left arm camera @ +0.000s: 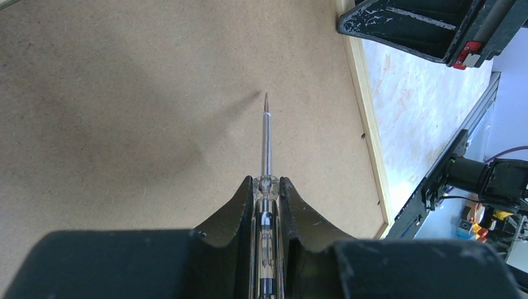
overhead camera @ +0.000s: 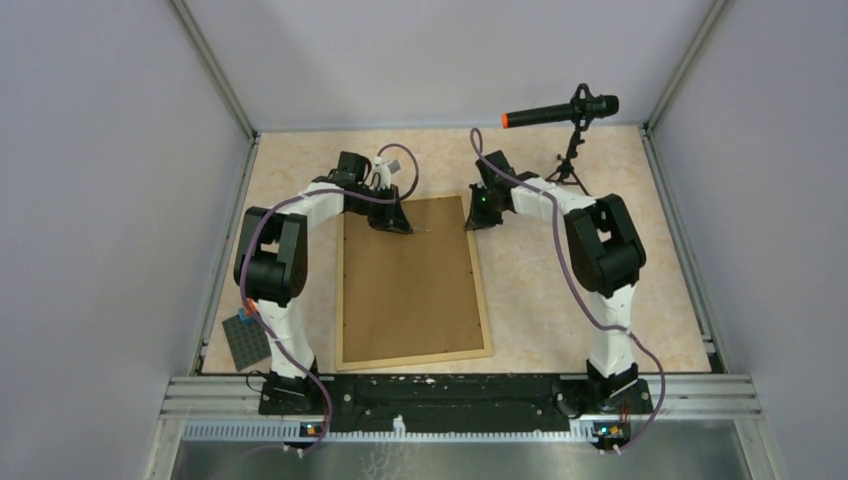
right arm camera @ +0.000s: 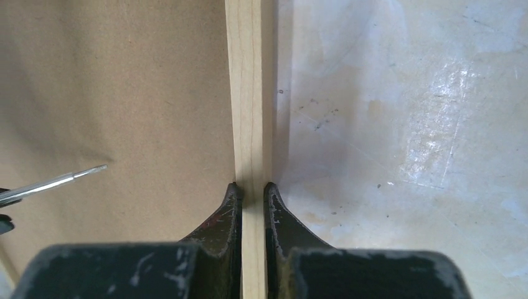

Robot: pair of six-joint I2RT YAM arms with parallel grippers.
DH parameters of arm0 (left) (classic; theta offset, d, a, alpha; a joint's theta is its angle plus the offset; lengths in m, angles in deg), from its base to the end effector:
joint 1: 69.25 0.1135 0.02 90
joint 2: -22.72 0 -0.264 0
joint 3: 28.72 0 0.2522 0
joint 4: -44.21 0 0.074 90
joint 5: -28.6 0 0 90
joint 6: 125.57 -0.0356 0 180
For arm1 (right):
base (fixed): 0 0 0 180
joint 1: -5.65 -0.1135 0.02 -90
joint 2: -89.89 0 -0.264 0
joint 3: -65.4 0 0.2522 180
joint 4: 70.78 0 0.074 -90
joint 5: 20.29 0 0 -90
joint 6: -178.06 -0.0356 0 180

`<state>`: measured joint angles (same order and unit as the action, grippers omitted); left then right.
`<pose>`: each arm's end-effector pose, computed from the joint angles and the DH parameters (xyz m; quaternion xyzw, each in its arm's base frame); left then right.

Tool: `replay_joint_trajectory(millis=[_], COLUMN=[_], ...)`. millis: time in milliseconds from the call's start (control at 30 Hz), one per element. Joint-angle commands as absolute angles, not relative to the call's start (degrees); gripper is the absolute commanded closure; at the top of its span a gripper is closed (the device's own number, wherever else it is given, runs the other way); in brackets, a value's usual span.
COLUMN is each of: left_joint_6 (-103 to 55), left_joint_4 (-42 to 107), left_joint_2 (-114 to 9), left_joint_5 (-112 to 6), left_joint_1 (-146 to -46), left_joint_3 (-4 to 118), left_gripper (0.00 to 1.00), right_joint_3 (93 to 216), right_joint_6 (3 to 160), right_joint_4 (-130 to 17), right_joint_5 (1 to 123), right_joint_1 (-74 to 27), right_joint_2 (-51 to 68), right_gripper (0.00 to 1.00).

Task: Take the photo out of the frame
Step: Adjust the photo frame at the center of the board.

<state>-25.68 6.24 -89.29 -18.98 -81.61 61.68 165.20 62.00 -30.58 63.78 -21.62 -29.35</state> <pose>0.3897 -0.1100 0.1789 0.1143 0.8973 -0.3897 0.1726 0.3913 0.2058 0.1655 -0.0237 0.9636 0.1620 0.2113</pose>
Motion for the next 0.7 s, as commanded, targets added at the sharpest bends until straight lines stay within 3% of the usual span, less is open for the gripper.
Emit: replay_joint_trajectory(millis=[0, 300, 433, 467, 533, 667], left_joint_6=[-26.95, -27.04, -27.04, -26.98, -26.9, -26.77], left_joint_4=[6.61, 6.36, 6.42, 6.51, 6.67, 6.8], left_joint_2=[-87.7, -88.19, -87.88, -87.77, -87.59, -87.41], left_joint_5=[-18.33, -18.24, -17.88, -17.89, -17.89, -18.04], left_joint_1=[-81.29, -81.29, -81.3, -81.29, -81.29, -81.29], left_joint_3=[62.08, 62.6, 62.4, 62.28, 62.05, 61.87], left_gripper=[1.0, 1.0, 1.0, 1.0, 1.0, 1.0], right_joint_3=[160.24, 161.53, 163.25, 164.0, 164.81, 166.74], right_joint_6=[57.05, 56.28, 58.61, 59.23, 59.94, 61.1], right_joint_4=[-29.27, -29.83, -31.43, -31.44, -31.78, -30.71], right_joint_5=[61.08, 59.72, 58.28, 58.69, 59.46, 60.74], right_joint_1=[-19.64, -19.52, -20.02, -20.36, -20.93, -21.5], right_joint_2=[-27.98, -27.41, -26.46, -26.33, -26.2, -27.93], right_gripper=[1.0, 1.0, 0.6, 0.54, 0.5, 0.52])
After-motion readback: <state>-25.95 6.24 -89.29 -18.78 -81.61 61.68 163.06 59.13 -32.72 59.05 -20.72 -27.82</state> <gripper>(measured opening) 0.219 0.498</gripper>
